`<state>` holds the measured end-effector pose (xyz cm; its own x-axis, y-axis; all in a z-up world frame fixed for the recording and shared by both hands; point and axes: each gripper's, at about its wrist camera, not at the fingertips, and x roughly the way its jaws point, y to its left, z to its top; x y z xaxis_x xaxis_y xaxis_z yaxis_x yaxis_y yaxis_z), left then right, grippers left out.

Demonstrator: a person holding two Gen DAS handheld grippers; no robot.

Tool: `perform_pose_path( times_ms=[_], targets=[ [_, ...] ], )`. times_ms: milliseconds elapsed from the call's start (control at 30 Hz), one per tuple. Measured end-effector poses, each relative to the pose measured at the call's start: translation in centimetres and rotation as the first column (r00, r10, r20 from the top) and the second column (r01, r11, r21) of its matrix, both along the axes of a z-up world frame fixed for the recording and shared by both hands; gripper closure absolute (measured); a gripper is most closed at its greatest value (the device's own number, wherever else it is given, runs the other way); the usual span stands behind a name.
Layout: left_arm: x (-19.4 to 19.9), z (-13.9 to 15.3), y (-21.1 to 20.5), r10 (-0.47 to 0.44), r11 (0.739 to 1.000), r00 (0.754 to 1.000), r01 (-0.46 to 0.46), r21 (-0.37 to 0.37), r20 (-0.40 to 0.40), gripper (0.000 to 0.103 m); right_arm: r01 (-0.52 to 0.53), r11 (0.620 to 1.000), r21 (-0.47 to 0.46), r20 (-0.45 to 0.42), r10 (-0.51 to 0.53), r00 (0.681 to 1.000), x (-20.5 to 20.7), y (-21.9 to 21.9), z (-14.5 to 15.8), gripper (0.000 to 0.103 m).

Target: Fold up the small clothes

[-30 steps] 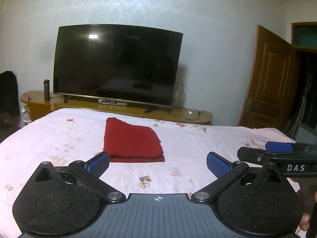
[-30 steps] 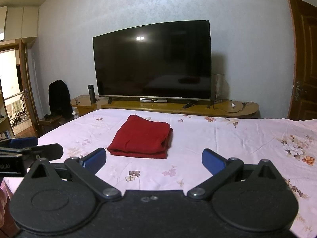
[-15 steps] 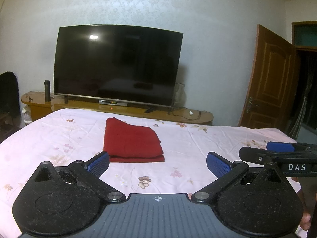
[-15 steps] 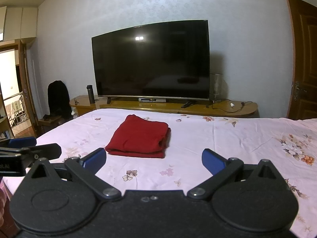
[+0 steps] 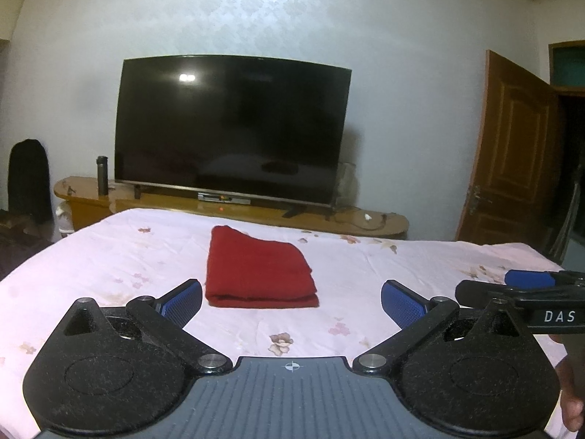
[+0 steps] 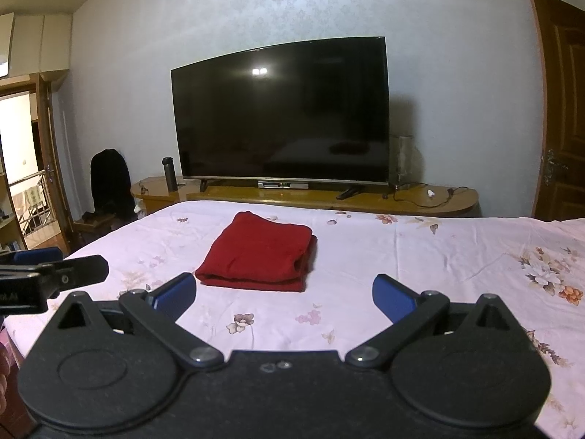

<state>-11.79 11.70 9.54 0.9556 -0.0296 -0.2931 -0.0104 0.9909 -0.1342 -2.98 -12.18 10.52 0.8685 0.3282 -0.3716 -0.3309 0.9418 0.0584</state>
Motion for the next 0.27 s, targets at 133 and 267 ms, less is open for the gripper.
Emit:
perform_pose_path(
  times_ms=[133, 267],
  targets=[
    [0.12, 0.06, -0.21, -0.012, 1.000, 1.000, 0.012, 0.017, 0.008, 0.000, -0.002, 1.000, 0.003, -0.002, 0.002, 1.000, 0.06, -0.20, -0.08, 0.001],
    [0.46, 0.09, -0.32, -0.015, 1.000, 1.000, 0.015, 0.004, -0.010, 0.000, -0.009, 1.000, 0.005, 0.000, 0.009, 1.000, 0.15, -0.35, -0.04, 0.001]
  ],
)
